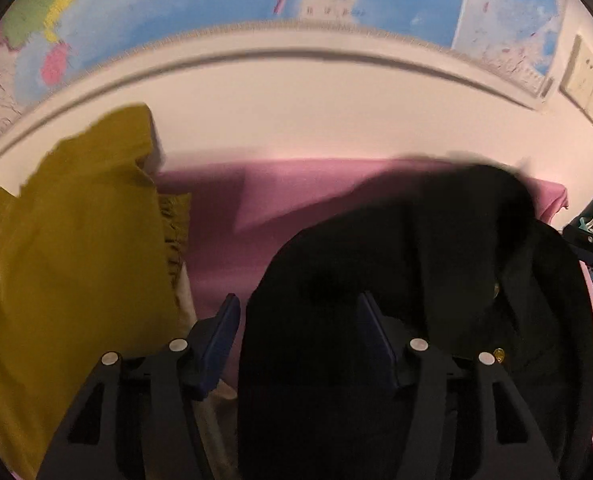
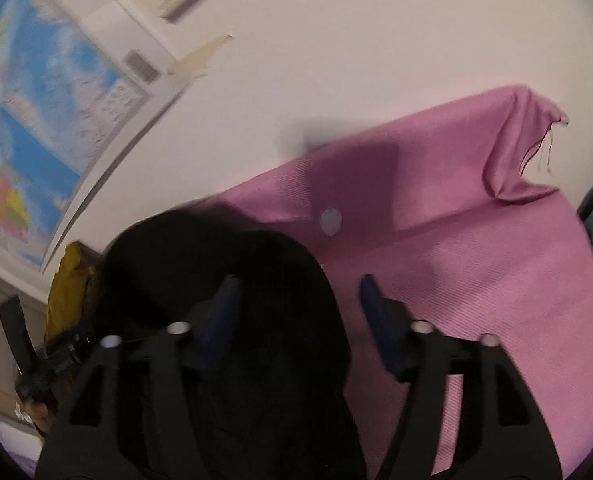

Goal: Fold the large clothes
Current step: 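Lift the black jacket high with both grippers and shake it out, then lower the black jacket onto the pink sheet with both grippers, spreading it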

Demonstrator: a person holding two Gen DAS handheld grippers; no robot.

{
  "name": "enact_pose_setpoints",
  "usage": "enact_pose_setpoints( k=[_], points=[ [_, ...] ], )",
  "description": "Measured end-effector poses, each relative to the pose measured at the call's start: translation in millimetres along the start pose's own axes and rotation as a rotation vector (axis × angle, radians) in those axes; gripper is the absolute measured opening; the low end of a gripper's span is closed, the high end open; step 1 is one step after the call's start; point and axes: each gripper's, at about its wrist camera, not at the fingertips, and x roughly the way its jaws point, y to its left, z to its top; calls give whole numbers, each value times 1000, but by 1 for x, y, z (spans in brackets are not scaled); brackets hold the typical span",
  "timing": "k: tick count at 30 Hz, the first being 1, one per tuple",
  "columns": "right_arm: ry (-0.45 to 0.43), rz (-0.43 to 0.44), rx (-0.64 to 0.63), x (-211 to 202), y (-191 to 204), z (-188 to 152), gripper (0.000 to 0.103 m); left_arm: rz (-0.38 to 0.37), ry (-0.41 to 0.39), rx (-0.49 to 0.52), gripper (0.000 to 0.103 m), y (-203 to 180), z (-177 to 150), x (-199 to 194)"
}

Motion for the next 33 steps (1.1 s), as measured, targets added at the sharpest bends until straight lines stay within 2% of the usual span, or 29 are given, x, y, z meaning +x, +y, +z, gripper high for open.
enact_pose_setpoints(
  k=[1, 4, 8, 9, 11, 14, 15, 16, 17, 18, 19, 22, 25, 28, 30, 32, 33],
  points=[
    [-5, 6, -29, -8, 3, -4, 65, -8, -16, 15, 67, -1, -2, -6],
    [9, 65, -141, -35, 17, -28, 72, -63, -46, 67, 68, -5, -14, -22],
    [62, 36, -349, -70, 43, -90, 72, -105, -74, 152, 71, -15, -42, -43],
    [75, 47, -380, -79, 45, -108, 72, -111, -85, 169, 72, -16, -50, -49],
    [103, 78, -425, -96, 50, -141, 63, -105, -109, 200, 76, -17, -65, -58],
    [172, 189, -444, -107, 60, -182, 60, -106, -133, 212, 76, -12, -83, -67],
    [191, 167, -462, -105, 61, -193, 60, -108, -134, 209, 77, -15, -84, -62],
    [211, 81, -488, -97, 63, -205, 55, -100, -137, 201, 77, -14, -90, -64],
    [215, 50, -493, -93, 63, -210, 32, -92, -138, 200, 77, -13, -95, -66],
    [226, 52, -502, -90, 62, -214, 19, -87, -138, 200, 77, -15, -98, -65],
    [219, 57, -516, -92, 61, -216, 5, -81, -138, 191, 77, -15, -103, -66],
    [118, 76, -488, -120, 55, -196, 4, -77, -138, 176, 77, -7, -112, -76],
    [-73, -65, -497, -176, 44, -150, 4, -47, -148, 170, 77, 4, -119, -87],
    [-195, -240, -464, -212, 21, -101, 4, -22, -160, 165, 77, 10, -121, -93],
    [-194, -251, -407, -213, 3, -81, 4, -16, -156, 157, 77, 16, -124, -94],
    [-167, -381, -392, -195, -20, -69, 5, -8, -142, 147, 77, 22, -128, -93],
    [-142, -395, -369, -183, -30, -66, 5, -19, -127, 144, 77, 25, -131, -92]
  ],
)
